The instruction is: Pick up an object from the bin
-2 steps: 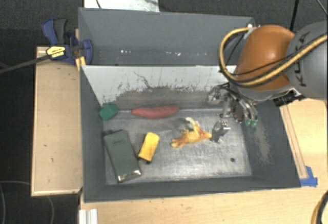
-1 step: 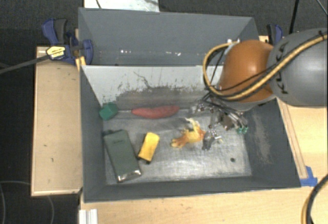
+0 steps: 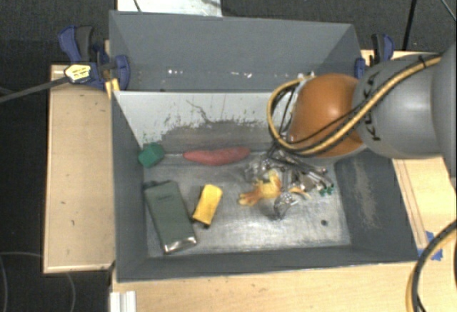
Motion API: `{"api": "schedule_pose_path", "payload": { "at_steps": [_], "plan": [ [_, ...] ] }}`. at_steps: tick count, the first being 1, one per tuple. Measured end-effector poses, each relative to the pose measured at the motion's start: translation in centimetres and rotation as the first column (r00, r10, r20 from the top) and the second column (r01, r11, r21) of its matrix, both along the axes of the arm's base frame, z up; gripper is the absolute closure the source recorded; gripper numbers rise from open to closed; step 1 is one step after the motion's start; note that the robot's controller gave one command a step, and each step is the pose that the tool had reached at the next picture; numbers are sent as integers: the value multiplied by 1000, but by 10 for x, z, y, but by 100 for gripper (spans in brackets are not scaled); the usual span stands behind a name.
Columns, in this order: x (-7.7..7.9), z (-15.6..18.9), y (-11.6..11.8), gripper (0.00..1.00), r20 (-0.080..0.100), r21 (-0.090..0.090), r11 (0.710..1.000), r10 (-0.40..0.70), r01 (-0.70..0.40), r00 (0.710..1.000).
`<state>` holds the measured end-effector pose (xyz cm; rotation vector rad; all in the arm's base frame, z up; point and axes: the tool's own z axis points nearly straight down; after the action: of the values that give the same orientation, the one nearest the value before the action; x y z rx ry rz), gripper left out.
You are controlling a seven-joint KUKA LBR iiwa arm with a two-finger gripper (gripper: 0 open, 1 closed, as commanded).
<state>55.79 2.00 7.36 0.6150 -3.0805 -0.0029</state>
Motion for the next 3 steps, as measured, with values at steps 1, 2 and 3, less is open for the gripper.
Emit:
{"api": "schedule_pose_path", "payload": {
  "at_steps": [1, 2, 3],
  "plan": [
    [-3, 46, 5, 0, 3, -1, 986, -166, 166, 986],
    [1, 9, 1, 0, 5, -1, 1000, -10, 10, 1000],
    [9, 0, -6, 100, 12, 2, 1000, -17, 17, 1000]
  ]
}}
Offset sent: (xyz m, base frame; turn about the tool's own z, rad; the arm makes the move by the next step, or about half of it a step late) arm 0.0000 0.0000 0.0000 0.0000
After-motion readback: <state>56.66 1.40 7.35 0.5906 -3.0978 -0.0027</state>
